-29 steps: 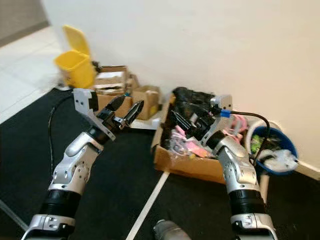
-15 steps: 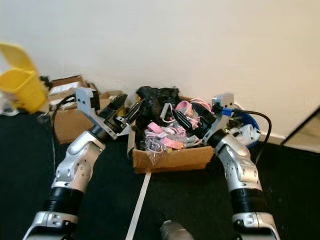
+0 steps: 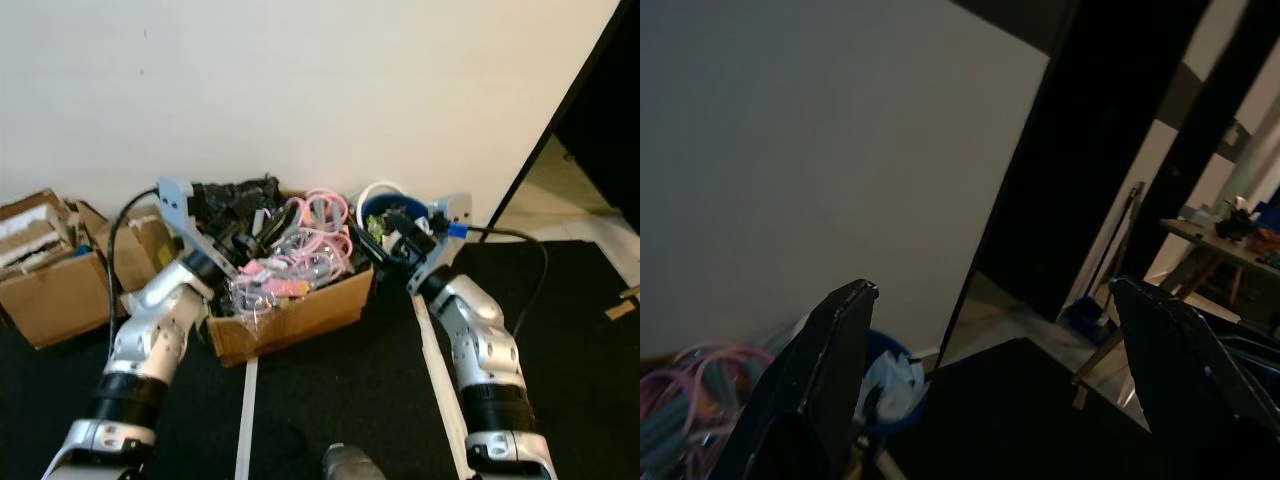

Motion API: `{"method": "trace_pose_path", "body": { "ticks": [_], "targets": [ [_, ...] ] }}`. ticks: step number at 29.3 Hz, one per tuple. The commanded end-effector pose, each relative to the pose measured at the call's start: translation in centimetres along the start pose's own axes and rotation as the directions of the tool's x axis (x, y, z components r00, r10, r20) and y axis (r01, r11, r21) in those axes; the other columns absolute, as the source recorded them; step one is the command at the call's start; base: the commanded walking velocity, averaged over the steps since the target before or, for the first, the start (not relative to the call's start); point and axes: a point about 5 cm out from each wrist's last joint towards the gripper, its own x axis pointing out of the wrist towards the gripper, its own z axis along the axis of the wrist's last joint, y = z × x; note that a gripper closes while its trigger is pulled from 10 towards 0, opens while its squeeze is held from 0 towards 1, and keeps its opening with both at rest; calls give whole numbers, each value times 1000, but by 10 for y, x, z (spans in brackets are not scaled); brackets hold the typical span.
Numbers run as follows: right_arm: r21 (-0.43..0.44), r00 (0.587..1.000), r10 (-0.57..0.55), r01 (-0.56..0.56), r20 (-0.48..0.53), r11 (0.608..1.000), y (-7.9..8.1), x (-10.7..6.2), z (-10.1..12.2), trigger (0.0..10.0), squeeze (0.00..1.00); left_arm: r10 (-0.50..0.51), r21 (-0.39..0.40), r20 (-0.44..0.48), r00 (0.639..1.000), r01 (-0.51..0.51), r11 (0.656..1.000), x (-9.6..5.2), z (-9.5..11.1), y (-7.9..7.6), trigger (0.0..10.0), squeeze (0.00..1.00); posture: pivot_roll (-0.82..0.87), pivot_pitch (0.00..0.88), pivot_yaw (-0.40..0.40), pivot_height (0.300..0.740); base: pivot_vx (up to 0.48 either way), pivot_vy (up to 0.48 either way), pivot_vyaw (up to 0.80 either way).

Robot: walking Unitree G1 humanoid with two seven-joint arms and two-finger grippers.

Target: Picking trash to rubbish bin

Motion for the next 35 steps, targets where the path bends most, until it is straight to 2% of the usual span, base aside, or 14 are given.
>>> {"method": "trace_pose_path", "body": {
  "ticks": [1,35],
  "targets": [
    [2,1000,7,-7,-8,1000,2,1,-1,10000,0,5,9,-11,1000,-5,1000,-2,-1,2,10000,0,-65,0,-34,740,0,0,-800],
    [-16,1000,-11,11,-12,1000,5,3,-2,10000,0,22,8,-24,999,-22,1000,-7,-2,5,10000,0,-65,0,-4,740,0,0,-800]
  ]
}}
